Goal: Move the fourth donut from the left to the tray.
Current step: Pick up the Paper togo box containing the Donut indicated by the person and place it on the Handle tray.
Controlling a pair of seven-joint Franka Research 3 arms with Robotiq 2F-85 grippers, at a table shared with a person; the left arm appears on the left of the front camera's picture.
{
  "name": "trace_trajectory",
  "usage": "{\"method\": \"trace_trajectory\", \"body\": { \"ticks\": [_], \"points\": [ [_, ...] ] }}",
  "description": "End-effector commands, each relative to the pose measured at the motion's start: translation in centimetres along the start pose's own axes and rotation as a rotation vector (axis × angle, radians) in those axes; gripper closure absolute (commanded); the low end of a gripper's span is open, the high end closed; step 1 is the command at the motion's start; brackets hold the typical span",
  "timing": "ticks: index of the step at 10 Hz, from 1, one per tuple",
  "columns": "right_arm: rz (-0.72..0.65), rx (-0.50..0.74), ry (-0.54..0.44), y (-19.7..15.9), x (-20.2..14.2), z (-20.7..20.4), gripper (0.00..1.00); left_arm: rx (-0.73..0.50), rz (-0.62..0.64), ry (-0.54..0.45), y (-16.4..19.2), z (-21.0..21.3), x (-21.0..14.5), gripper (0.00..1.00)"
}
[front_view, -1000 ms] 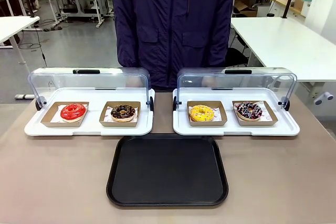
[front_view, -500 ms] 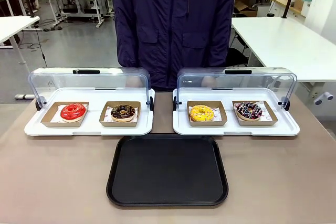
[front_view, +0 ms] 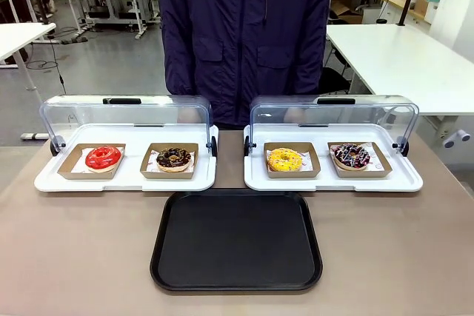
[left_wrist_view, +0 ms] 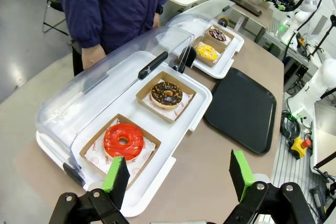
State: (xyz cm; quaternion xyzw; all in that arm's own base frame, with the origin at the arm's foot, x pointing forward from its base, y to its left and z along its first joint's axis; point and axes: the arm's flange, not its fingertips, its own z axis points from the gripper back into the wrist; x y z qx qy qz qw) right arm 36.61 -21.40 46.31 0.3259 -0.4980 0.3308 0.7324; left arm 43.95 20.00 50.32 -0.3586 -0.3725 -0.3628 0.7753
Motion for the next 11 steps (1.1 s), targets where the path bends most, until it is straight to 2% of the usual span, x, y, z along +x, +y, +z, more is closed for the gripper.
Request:
{"method": "trace_trajectory", "body": {
  "ticks": [1,11],
  "points": [
    [0.029,0.001,-0.023,-0.40,0.27,0.03,0.00,-0.006,-0.002,-0.009,-0.04,0.06,-0.01,0.00],
    [0.029,0.001,-0.023,-0.40,0.27,0.03,0.00,-0.006,-0.002,-0.009,-0.04,0.06,-0.01,0.00]
  ]
}}
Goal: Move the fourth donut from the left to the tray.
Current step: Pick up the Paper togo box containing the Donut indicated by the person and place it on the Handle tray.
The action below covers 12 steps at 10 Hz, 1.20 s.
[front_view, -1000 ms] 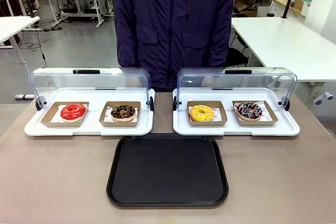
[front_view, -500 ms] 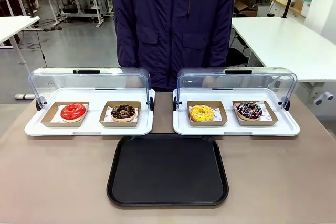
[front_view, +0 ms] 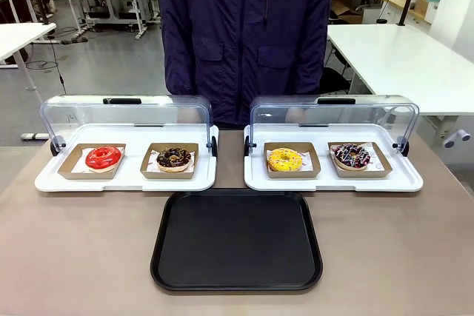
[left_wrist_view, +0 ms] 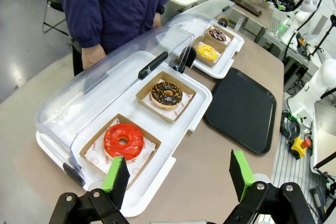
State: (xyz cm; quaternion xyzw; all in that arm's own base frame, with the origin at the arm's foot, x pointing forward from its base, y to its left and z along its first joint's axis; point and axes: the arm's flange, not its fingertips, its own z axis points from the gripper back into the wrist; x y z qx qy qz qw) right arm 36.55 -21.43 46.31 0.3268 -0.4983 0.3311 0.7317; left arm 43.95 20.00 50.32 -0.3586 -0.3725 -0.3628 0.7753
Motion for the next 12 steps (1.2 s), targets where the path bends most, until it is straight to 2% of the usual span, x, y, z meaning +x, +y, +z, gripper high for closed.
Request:
{"method": "trace_trajectory", "body": {
  "ticks": [1,12],
  "points": [
    [0.029,0.000,-0.021,-0.43,0.29,-0.02,0.00,-0.006,-0.002,-0.009,-0.04,0.06,-0.01,0.00],
    [0.029,0.000,-0.021,-0.43,0.29,-0.02,0.00,-0.006,-0.002,-0.009,-0.04,0.06,-0.01,0.00]
  ]
}}
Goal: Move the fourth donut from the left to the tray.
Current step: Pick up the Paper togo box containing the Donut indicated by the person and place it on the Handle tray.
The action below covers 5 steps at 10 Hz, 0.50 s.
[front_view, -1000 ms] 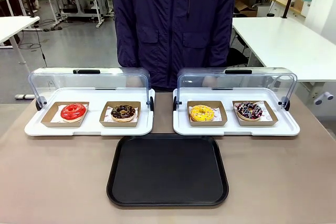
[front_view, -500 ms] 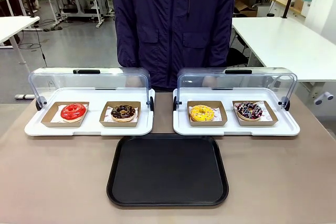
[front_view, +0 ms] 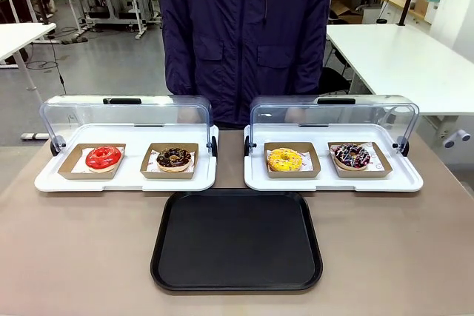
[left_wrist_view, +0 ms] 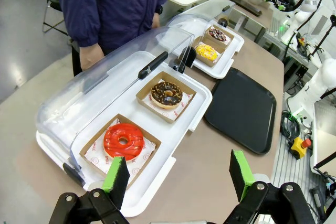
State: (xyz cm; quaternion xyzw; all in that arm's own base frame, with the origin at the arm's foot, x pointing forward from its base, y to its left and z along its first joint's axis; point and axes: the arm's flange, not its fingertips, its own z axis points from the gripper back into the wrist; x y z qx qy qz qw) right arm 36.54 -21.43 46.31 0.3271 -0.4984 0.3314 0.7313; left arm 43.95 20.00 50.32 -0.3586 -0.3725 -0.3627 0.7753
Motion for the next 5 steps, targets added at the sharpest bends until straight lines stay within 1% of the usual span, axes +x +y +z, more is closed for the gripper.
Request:
{"method": "trace_trajectory", "body": {
  "ticks": [1,5],
  "points": [
    [0.029,-0.001,-0.021,-0.45,0.29,-0.02,0.00,-0.006,-0.002,-0.009,-0.04,0.06,-0.01,0.00],
    [0.029,-0.001,-0.021,-0.45,0.29,-0.02,0.00,-0.006,-0.002,-0.009,-0.04,0.06,-0.01,0.00]
  ]
}}
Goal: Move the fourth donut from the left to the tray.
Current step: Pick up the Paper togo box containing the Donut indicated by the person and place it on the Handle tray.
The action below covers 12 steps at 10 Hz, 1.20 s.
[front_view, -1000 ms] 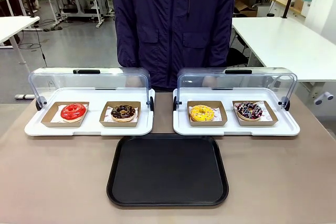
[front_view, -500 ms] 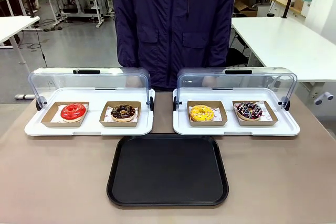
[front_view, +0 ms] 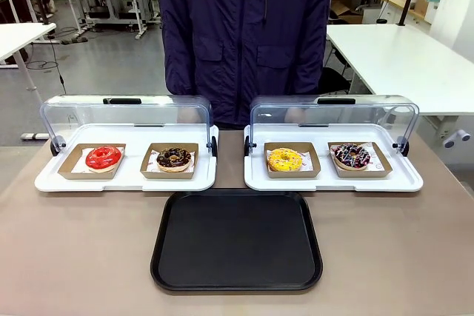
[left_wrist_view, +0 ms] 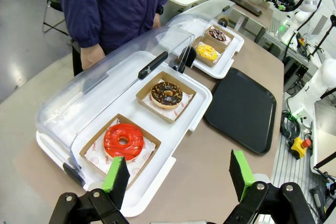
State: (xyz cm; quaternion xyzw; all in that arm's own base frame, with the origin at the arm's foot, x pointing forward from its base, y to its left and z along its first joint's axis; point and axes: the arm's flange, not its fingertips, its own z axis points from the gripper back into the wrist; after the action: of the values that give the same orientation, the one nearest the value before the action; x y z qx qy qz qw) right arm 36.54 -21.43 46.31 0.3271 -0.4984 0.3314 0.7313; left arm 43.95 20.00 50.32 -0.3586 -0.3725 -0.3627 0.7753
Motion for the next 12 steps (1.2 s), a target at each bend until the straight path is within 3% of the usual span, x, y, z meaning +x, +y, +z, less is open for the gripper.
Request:
{"method": "trace_trajectory", "body": {
  "ticks": [1,12],
  "points": [
    [0.029,-0.001,-0.021,-0.45,0.29,-0.03,0.00,-0.006,-0.002,-0.009,-0.04,0.06,-0.01,0.00],
    [0.029,-0.001,-0.021,-0.45,0.29,-0.03,0.00,-0.006,-0.002,-0.009,-0.04,0.06,-0.01,0.00]
  ]
}}
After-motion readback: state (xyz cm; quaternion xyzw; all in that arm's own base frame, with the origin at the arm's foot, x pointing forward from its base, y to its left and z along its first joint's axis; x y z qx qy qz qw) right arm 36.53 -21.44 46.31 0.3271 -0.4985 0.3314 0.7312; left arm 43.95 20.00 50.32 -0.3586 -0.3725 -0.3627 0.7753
